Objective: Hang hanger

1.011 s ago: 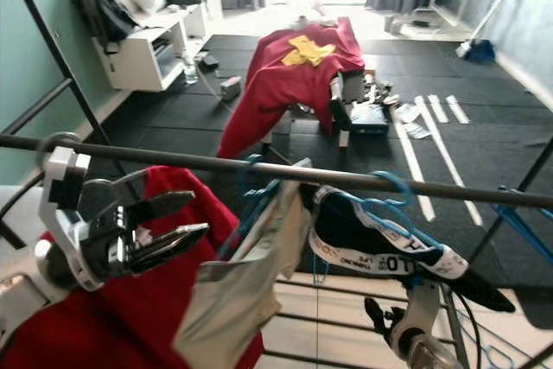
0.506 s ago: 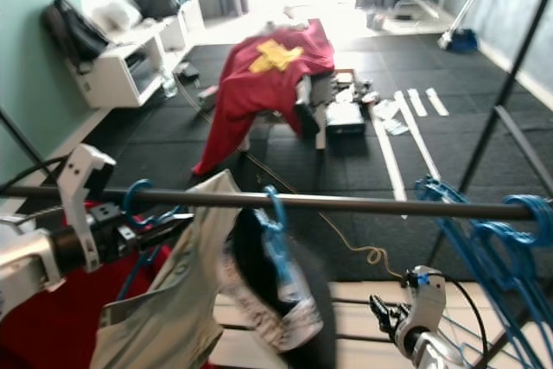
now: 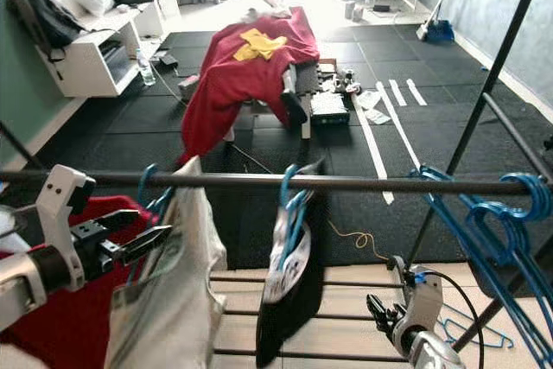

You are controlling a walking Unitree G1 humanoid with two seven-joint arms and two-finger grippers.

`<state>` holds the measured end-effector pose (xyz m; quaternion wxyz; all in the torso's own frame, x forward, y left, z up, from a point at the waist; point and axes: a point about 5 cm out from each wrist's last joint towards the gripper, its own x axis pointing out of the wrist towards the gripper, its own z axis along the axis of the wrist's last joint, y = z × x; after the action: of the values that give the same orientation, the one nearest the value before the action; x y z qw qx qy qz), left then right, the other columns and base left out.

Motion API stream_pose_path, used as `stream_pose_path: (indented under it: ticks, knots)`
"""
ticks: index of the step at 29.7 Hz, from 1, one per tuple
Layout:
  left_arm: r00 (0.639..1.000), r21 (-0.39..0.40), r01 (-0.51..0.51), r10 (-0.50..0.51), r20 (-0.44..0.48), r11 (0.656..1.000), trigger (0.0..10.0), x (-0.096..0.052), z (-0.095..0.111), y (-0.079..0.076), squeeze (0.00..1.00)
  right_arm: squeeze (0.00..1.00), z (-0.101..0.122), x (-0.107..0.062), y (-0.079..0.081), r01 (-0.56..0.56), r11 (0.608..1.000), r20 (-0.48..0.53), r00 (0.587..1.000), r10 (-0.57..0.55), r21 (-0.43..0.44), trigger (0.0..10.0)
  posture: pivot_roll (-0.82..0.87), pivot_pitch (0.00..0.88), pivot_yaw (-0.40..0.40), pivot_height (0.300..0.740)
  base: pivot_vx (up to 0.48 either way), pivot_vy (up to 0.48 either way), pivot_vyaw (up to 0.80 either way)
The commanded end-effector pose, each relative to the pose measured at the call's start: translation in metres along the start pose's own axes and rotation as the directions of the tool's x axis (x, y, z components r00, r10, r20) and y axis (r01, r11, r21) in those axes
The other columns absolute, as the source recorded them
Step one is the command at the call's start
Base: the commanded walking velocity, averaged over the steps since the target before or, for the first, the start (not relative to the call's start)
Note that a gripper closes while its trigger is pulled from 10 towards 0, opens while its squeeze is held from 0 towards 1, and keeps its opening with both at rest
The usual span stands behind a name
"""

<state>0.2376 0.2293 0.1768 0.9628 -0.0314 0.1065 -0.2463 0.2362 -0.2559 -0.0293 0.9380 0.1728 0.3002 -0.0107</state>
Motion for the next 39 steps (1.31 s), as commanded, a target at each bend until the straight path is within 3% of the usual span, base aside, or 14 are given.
stream_pose_path:
  ticks: [1, 12, 16, 20, 24, 29, 34, 36, 39]
  knots:
    - [1.0, -0.014, -0.027, 0.027, 0.014, 1.0, 10.0, -0.003, 0.001, 0.004, 0.0, 0.0, -0.004, 0.0, 0.001, -0.001, 1.0, -0.014, 1.0, 0.001, 0.014, 10.0, -0.06, 0.0, 0.005, 0.74, 0.0, 0.0, 0.0]
    - [0.999, -0.08, 0.038, -0.035, 0.037, 0.996, 10.0, -0.011, -0.014, -0.01, 0.0, 0.0, -0.004, 0.0, 0.001, 0.001, 1.0, -0.015, 1.0, 0.0, 0.016, 10.0, -0.05, 0.0, 0.005, 0.74, 0.0, 0.0, 0.0]
    - [0.997, -0.1, 0.056, -0.051, 0.053, 0.993, 10.0, -0.009, -0.016, -0.014, 0.0, 0.0, -0.004, 0.0, 0.001, 0.0, 1.0, -0.015, 1.0, 0.001, 0.017, 10.0, -0.05, 0.0, 0.005, 0.74, -0.277, 0.0, 0.0]
    - [0.989, -0.122, 0.095, -0.079, 0.128, 0.988, 10.0, 0.001, -0.01, -0.019, 0.0, 0.0, -0.004, 0.0, 0.002, 0.0, 1.0, -0.015, 1.0, 0.001, 0.017, 10.0, -0.05, 0.0, 0.004, 0.74, 0.0, 0.0, 0.0]
    - [0.96, -0.067, 0.197, -0.179, 0.215, 0.978, 10.0, 0.009, 0.003, -0.023, 0.0, 0.0, -0.004, 0.001, 0.002, 0.0, 1.0, -0.016, 1.0, 0.0, 0.018, 10.0, -0.05, 0.0, 0.003, 0.74, 0.0, 0.0, 0.0]
    - [0.954, 0.031, 0.236, -0.237, 0.182, 0.971, 10.0, 0.019, 0.004, -0.019, 0.0, 0.0, -0.005, 0.0, 0.002, -0.001, 1.0, -0.018, 1.0, 0.001, 0.02, 10.0, -0.05, 0.0, 0.004, 0.74, 0.0, 0.0, 0.0]
    - [0.949, 0.06, 0.247, -0.254, 0.184, 0.967, 10.0, 0.029, 0.008, -0.014, 0.0, 0.0, -0.007, 0.0, 0.003, -0.001, 1.0, -0.02, 1.0, 0.002, 0.024, 10.0, -0.06, 0.0, 0.017, 0.74, 0.0, 0.0, 0.0]
    - [0.955, 0.061, 0.209, -0.217, 0.203, 0.976, 10.0, 0.042, 0.011, -0.005, 0.0, 0.0, -0.009, 0.001, 0.005, -0.003, 1.0, -0.023, 1.0, 0.004, 0.028, 10.0, -0.06, 0.0, 0.022, 0.74, 0.0, 0.0, 0.0]
    - [0.96, 0.062, 0.183, -0.192, 0.206, 0.981, 10.0, 0.048, 0.012, -0.001, 0.0, 0.0, -0.01, 0.001, 0.006, -0.004, 1.0, -0.025, 1.0, 0.005, 0.029, 10.0, -0.07, 0.0, 0.023, 0.74, 0.0, 0.0, 0.0]
